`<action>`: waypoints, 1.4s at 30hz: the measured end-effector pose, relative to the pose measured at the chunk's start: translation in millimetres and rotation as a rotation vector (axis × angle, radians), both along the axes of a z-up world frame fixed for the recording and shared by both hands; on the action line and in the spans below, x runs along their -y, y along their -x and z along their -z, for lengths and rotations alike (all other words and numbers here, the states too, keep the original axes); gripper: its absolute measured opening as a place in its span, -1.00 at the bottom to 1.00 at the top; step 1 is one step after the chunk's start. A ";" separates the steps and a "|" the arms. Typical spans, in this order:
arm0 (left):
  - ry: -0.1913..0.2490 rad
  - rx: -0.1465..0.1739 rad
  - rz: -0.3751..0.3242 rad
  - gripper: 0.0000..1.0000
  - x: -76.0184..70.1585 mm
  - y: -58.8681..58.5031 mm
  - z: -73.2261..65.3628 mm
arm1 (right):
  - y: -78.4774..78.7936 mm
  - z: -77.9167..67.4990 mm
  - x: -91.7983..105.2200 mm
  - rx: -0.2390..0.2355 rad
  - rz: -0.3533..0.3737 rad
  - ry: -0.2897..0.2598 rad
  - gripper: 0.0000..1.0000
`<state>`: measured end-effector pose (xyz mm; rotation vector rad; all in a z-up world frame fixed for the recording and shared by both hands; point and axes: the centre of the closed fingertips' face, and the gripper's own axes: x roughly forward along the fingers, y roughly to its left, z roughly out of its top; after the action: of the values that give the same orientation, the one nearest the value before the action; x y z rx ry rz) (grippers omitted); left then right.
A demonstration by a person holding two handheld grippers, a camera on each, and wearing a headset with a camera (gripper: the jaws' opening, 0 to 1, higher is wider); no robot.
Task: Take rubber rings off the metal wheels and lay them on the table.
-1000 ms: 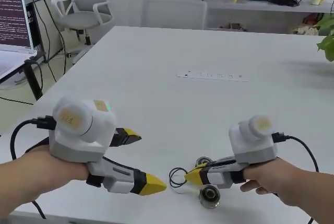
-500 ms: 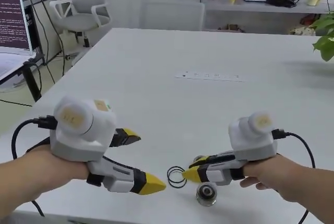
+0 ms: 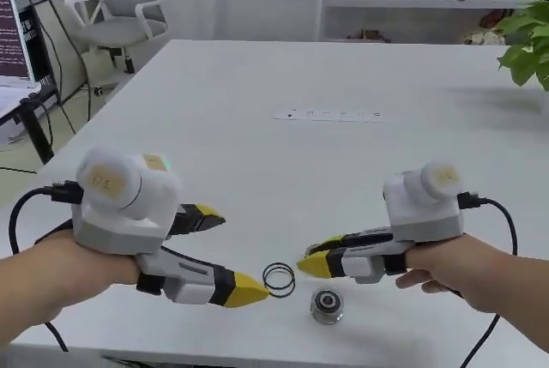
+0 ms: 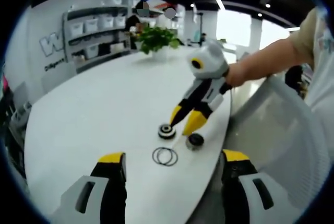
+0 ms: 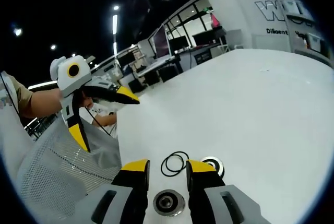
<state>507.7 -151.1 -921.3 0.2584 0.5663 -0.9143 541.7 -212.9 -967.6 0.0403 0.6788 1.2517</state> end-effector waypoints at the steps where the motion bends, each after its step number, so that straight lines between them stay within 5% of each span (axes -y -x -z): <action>1: -0.003 0.002 0.002 0.49 1.6 -1.5 -0.3 | -0.4 -1.4 1.5 0.000 0.005 -0.006 -0.47; 19: -0.005 0.006 0.047 0.46 27.9 -14.7 -1.0 | -15.8 -11.5 30.2 0.077 0.085 -0.027 -0.43; 42: -0.055 -0.013 0.063 0.31 34.1 -39.5 25.3 | -25.7 18.6 47.5 0.140 0.075 0.078 -0.41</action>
<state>547.2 -185.2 -946.6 0.3215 0.5986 -0.9633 567.4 -260.4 -986.2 -0.0857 0.5988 1.1440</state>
